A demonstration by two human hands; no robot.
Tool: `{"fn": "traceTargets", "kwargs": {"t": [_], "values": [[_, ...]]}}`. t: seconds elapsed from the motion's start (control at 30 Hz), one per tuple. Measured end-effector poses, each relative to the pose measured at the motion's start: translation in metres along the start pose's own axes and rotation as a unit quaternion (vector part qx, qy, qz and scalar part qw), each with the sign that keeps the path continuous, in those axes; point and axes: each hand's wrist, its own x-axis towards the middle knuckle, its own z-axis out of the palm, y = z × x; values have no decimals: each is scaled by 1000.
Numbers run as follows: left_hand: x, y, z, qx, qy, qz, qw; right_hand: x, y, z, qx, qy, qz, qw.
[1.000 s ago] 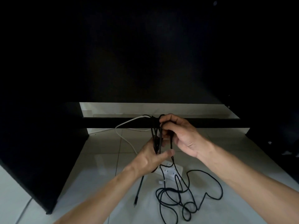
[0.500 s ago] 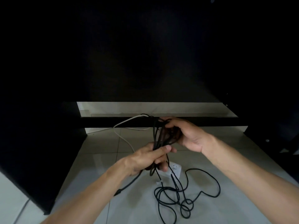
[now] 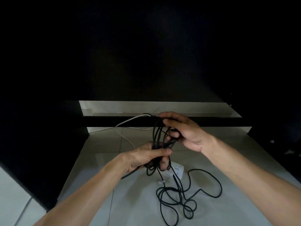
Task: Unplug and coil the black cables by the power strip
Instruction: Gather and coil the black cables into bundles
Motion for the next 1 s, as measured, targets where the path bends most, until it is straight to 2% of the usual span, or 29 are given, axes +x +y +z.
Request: {"fn": "traceTargets", "kwargs": {"t": [0.07, 0.17, 0.3, 0.4, 0.53, 0.63, 0.73, 0.8, 0.87, 0.93, 1.0], "values": [[-1, -1, -5, 10, 32, -1, 999, -1, -2, -3, 16, -10, -2, 1000], [-2, -1, -8, 30, 35, -8, 999, 2, 1, 2, -45, 12, -26, 999], [-1, 7, 0, -50, -1, -40, 998, 7, 10, 12, -177, 66, -60, 980], [-5, 10, -1, -110, 1, -94, 989, 6, 12, 21, -224, 69, -68, 970], [-7, 11, -14, -222, -35, -87, 970, 7, 15, 31, -209, 39, -65, 975], [-8, 18, -15, -151, -66, -94, 982, 10, 12, 37, -230, 37, -79, 969], [-8, 20, -12, -82, -55, -93, 991, 12, 9, 38, -219, 47, -86, 971], [-6, 20, -10, -97, -25, -82, 992, 15, 12, 35, -195, 65, -91, 975], [-4, 21, -6, -154, 19, -45, 987, 18, 20, 30, -103, 61, -68, 990], [-2, 24, -6, -215, 58, 10, 975, 15, 34, 28, -10, 20, 2, 1000], [0, 30, -11, -251, 100, 59, 961, 5, 52, 26, -50, -49, 66, 995]]}}
